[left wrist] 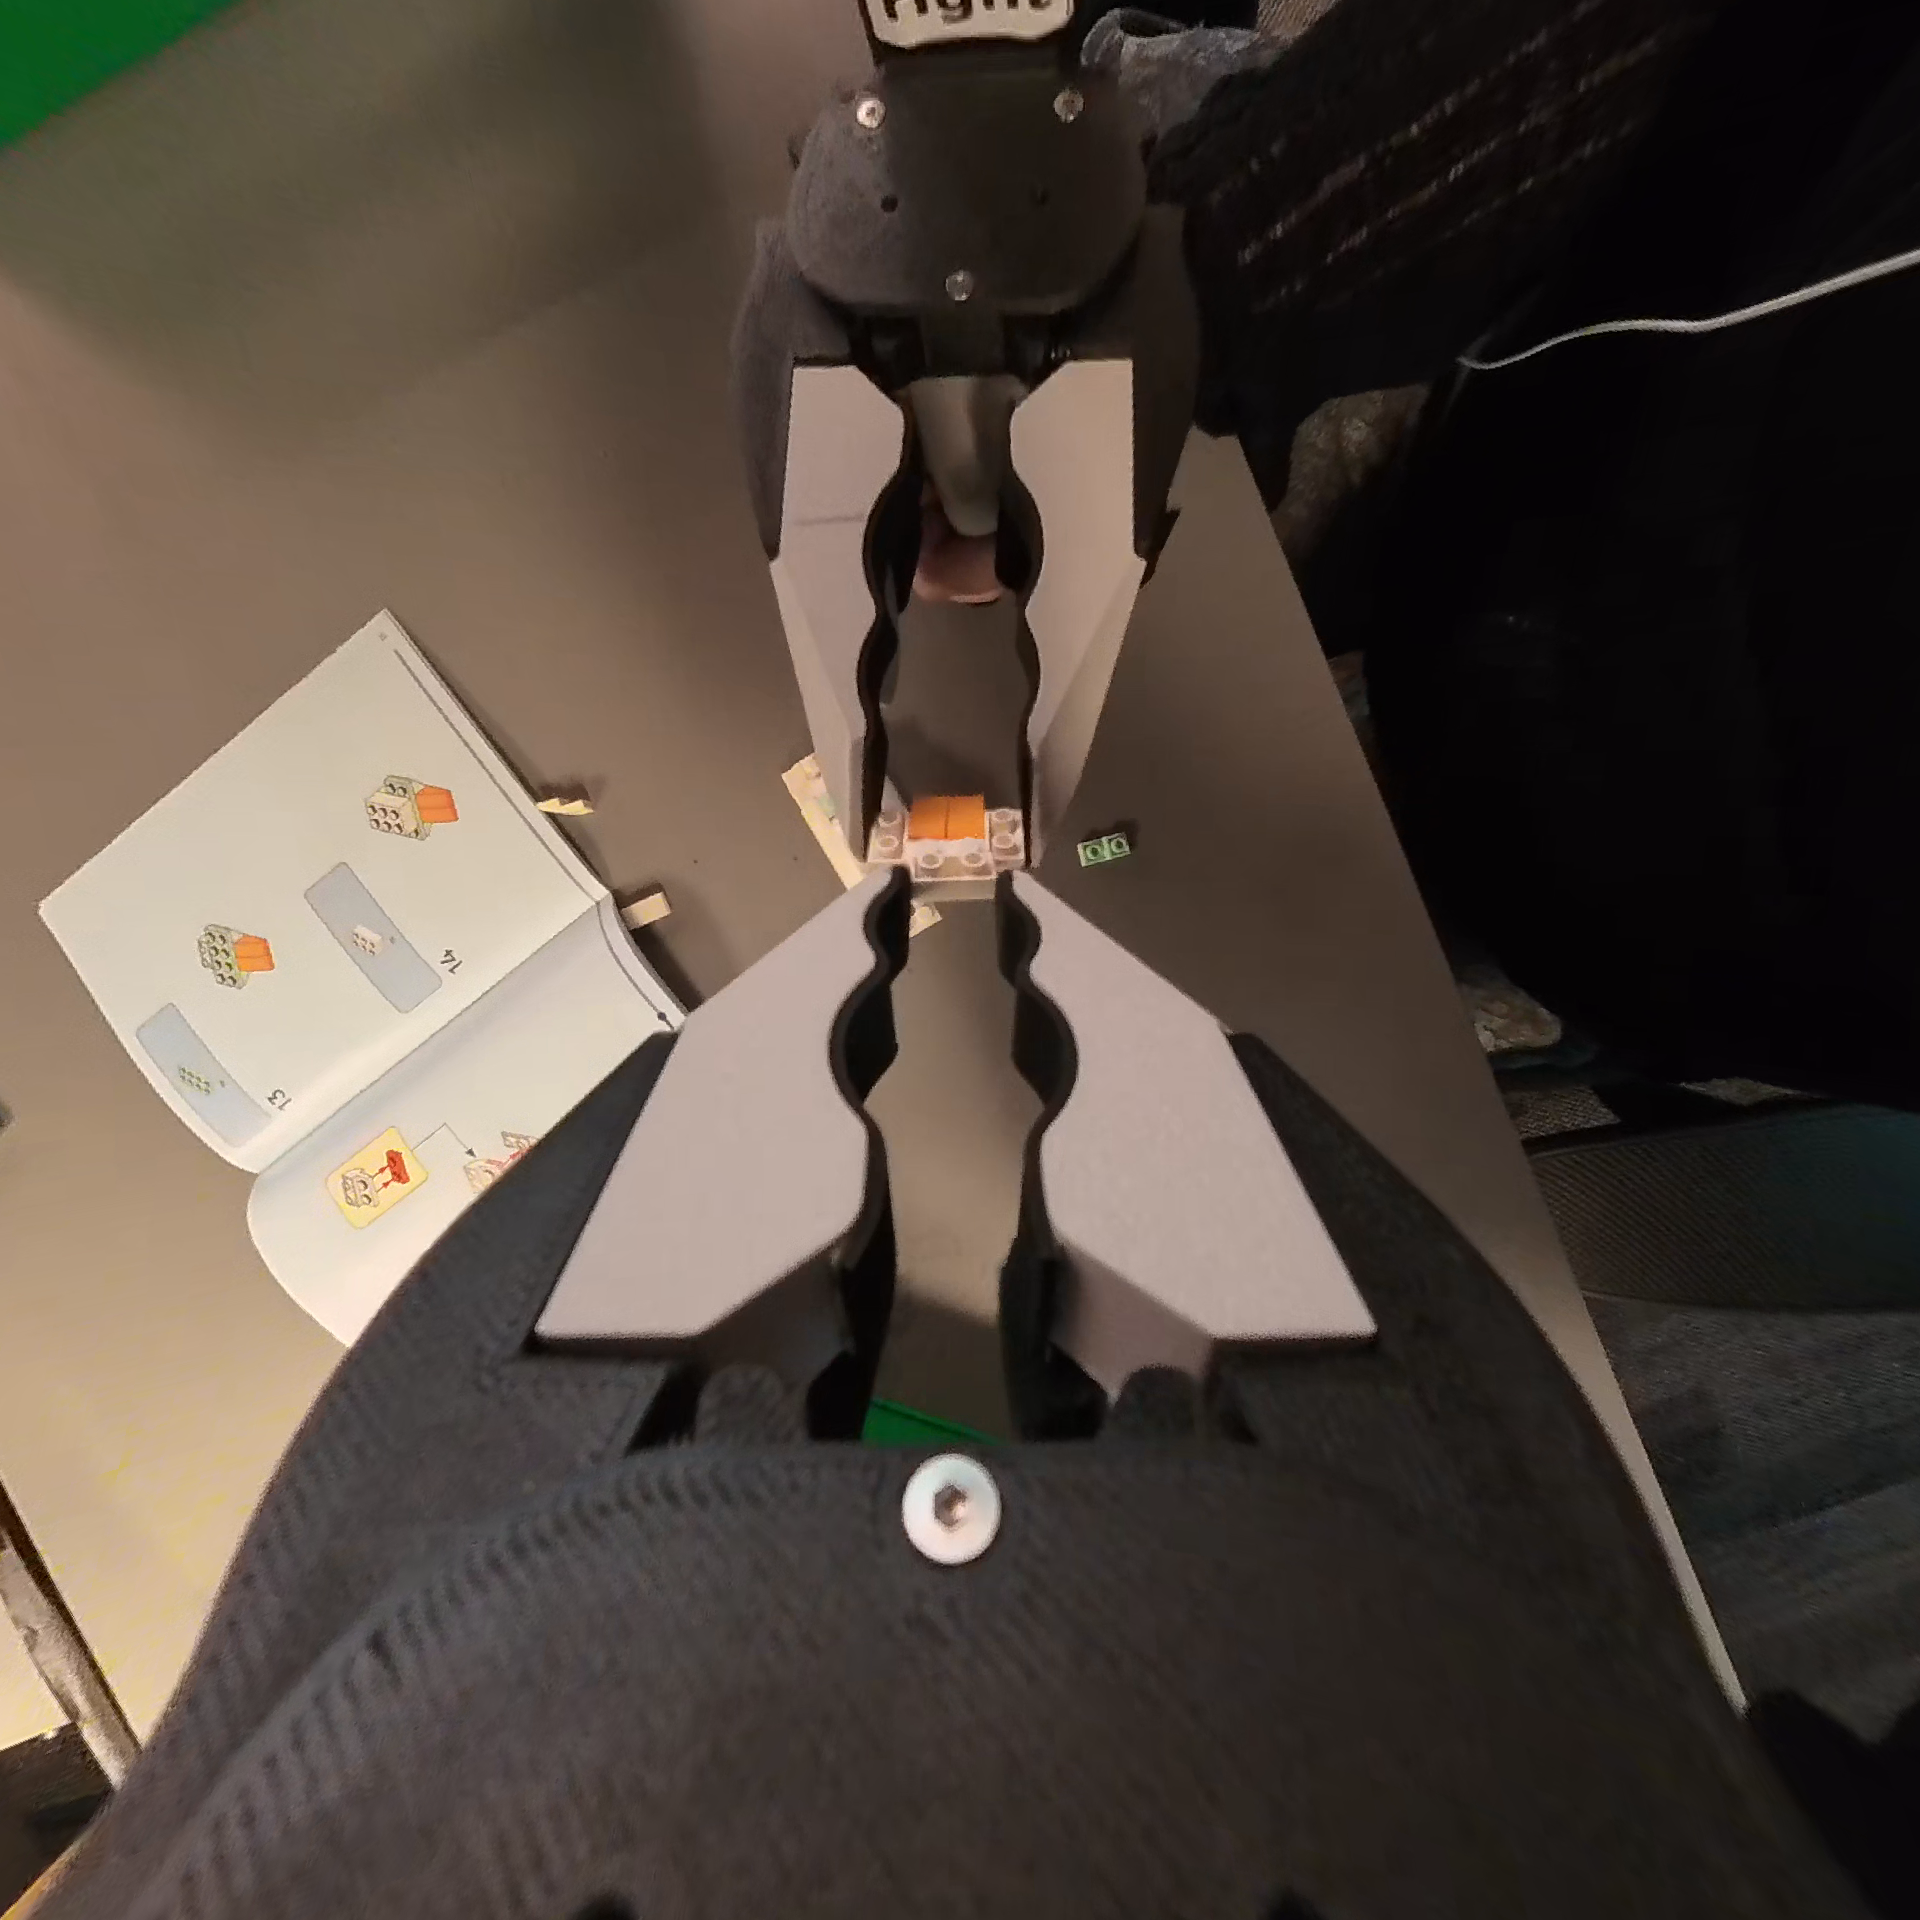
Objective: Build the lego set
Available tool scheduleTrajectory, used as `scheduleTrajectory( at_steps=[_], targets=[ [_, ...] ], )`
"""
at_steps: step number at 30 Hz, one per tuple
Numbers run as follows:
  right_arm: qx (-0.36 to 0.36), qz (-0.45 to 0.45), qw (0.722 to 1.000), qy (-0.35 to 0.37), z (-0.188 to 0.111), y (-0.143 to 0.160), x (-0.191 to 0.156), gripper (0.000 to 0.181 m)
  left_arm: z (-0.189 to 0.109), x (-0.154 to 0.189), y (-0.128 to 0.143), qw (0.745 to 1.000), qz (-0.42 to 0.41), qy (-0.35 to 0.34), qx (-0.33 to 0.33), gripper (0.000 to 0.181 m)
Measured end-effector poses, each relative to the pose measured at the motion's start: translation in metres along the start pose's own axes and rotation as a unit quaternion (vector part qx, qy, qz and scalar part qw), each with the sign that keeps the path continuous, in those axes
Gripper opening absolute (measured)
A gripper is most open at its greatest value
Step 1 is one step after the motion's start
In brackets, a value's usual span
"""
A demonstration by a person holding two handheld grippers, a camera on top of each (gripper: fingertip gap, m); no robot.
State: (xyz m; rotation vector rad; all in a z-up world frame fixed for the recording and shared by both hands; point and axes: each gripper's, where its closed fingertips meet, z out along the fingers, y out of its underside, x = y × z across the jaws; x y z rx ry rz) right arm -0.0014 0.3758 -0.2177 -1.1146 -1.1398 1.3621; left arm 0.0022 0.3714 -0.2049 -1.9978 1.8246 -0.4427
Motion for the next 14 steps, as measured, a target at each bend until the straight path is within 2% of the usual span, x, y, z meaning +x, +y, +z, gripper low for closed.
scheduleTrajectory(
  at_steps=[1, 9, 14],
  targets=[
    [0.000, -0.001, 1.000, -0.001, 0.0001, 0.0000, -0.0004, 0.031, -0.0002, 0.0004, -0.0005, 1.000, 0.000, 0.003, 0.001, 0.016],
    [0.000, -0.004, 1.000, -0.004, 0.0001, -0.0001, -0.0018, 0.031, -0.0001, 0.0020, 0.0001, 1.000, 0.003, 0.012, 0.002, 0.016],
    [0.004, -0.006, 1.000, -0.006, -0.0005, -0.0012, -0.0030, 0.031, -0.0006, 0.0030, -0.0004, 0.999, -0.004, 0.019, 0.028, 0.016]
  ],
)
